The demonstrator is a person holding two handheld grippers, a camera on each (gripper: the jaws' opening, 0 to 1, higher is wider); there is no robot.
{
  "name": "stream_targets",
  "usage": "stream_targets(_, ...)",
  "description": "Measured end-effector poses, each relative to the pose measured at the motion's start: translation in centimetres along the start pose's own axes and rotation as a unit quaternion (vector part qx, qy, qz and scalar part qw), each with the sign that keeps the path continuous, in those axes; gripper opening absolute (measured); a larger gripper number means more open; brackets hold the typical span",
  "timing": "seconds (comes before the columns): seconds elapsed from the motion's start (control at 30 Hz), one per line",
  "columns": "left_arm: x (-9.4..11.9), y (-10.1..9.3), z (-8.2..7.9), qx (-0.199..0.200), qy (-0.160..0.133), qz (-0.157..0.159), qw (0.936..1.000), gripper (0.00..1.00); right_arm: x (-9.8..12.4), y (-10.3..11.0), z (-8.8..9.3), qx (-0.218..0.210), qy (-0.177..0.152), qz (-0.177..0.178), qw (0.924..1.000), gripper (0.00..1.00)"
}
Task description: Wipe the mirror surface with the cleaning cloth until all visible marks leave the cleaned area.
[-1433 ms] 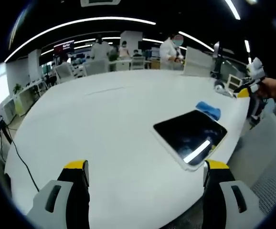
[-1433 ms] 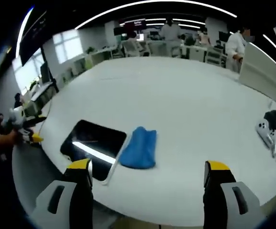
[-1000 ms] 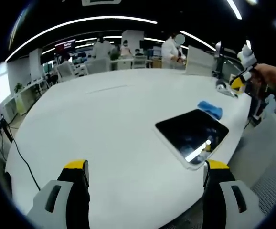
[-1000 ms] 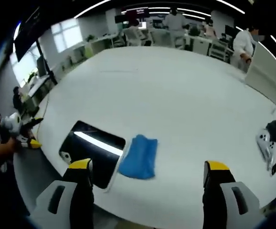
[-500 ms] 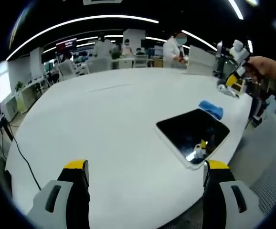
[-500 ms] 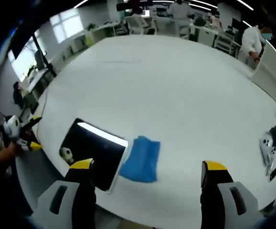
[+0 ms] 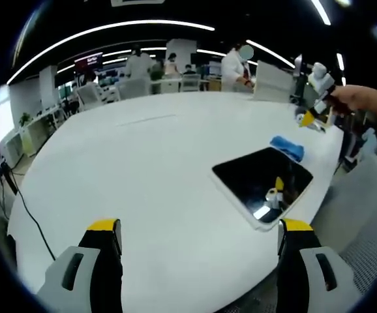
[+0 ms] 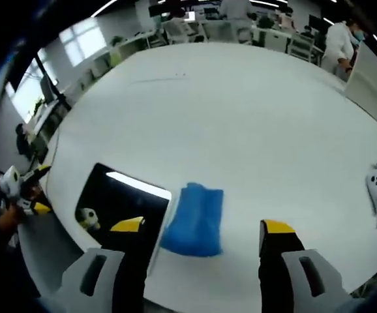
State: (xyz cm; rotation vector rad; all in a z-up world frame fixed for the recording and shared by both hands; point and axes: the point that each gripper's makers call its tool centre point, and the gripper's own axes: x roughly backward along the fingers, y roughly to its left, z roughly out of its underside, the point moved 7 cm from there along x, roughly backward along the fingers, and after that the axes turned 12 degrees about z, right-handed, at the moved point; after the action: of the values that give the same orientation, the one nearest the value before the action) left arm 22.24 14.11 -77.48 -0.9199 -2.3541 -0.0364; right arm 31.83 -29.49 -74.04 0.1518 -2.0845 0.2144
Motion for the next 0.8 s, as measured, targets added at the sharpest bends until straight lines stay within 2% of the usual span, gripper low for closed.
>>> stream_targets(0.07,0.0,0.1,0.0,0.001,-0.003,0.0,1.0,1.0,-0.6,0.0,0.1,-0.011,0.0,0.004,0.9999,0.56)
stream_targets(0.27,0.0,0.3,0.1,0.002,-0.001,-0.003,1.0,1.0,-1.9,0.3,0.5,-0.03,0.005,-0.001,0.9995,0.45)
stream_targets(0.33,0.0,0.2,0.1,0.001,-0.001,-0.003,1.0,1.0,-2.4,0.5,0.5,-0.035,0.005,-0.001,0.9994,0.46)
stream_targets(0.43,0.0,0.2,0.2,0.002,0.001,-0.002,1.0,1.0,-3.2,0.9,0.6,-0.039,0.006,-0.014,0.9991,0.4)
stream_targets(0.57,0.0,0.3,0.2,0.002,0.002,-0.004,1.0,1.0,-4.6,0.8,0.6,-0.04,0.005,-0.002,0.9992,0.38)
stream_targets(0.67,0.0,0.3,0.2,0.001,0.003,-0.004,1.0,1.0,-5.6,1.0,0.7,-0.053,0.008,-0.006,0.9985,0.37)
stream_targets(0.8,0.0,0.3,0.2,0.003,0.004,-0.006,1.0,1.0,-6.6,1.2,1.2,-0.046,0.009,0.009,0.9989,0.33)
